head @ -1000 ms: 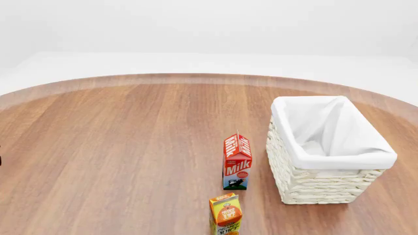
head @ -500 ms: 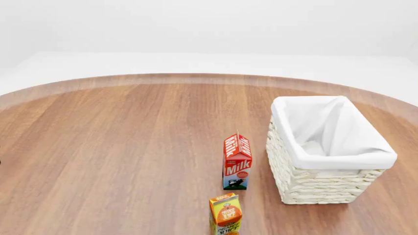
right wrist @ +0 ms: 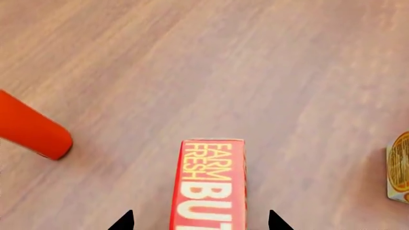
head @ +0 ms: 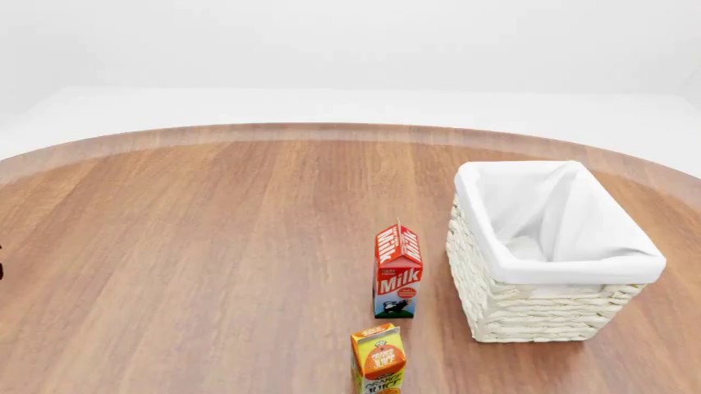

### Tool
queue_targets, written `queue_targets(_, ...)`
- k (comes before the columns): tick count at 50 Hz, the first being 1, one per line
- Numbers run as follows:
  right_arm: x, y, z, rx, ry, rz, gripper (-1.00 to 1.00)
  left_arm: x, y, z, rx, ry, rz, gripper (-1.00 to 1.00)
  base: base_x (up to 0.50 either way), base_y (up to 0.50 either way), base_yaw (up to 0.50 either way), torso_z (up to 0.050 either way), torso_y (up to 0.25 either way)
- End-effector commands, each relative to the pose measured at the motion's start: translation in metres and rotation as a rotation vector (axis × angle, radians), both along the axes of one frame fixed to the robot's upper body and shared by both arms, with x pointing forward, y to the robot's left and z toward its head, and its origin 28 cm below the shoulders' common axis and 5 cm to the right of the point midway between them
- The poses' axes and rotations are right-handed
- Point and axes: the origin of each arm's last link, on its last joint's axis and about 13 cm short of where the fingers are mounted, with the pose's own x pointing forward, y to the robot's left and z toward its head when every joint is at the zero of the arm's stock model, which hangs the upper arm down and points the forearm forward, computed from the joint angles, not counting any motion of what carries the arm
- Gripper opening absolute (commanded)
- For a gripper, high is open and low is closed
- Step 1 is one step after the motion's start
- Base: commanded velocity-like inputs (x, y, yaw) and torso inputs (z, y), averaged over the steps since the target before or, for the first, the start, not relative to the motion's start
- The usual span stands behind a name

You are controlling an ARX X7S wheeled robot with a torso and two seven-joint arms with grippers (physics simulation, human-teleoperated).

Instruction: Pick up the cream cheese box and the butter, and put them in the basket.

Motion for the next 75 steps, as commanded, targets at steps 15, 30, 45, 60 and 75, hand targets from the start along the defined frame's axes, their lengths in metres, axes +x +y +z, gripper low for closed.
queue_targets(15, 0.002, 0.000, 0.005, 0.024, 0.035, -0.004, 1.00, -0.002, 0.001, 0.000, 0.016, -0.011, 0.007, 1.00, 0.00, 0.00, 0.00, 0.000, 0.000)
queue_targets(30, 0.005, 0.000, 0.000, 0.022, 0.069, 0.004, 1.00, -0.002, 0.001, 0.000, 0.016, -0.009, 0.008, 1.00, 0.00, 0.00, 0.00, 0.000, 0.000)
queue_targets(45, 0.008, -0.001, -0.006, 0.011, 0.088, -0.003, 1.00, -0.002, 0.001, -0.001, 0.015, -0.007, 0.008, 1.00, 0.00, 0.00, 0.00, 0.000, 0.000)
queue_targets(60, 0.005, 0.000, -0.008, -0.002, 0.103, 0.009, 1.00, -0.002, 0.002, -0.002, 0.012, -0.006, 0.010, 1.00, 0.00, 0.00, 0.00, 0.000, 0.000)
queue_targets(75, 0.011, -0.001, -0.015, -0.008, 0.125, 0.001, 1.00, -0.001, 0.002, -0.003, 0.013, -0.004, 0.011, 1.00, 0.00, 0.00, 0.00, 0.000, 0.000)
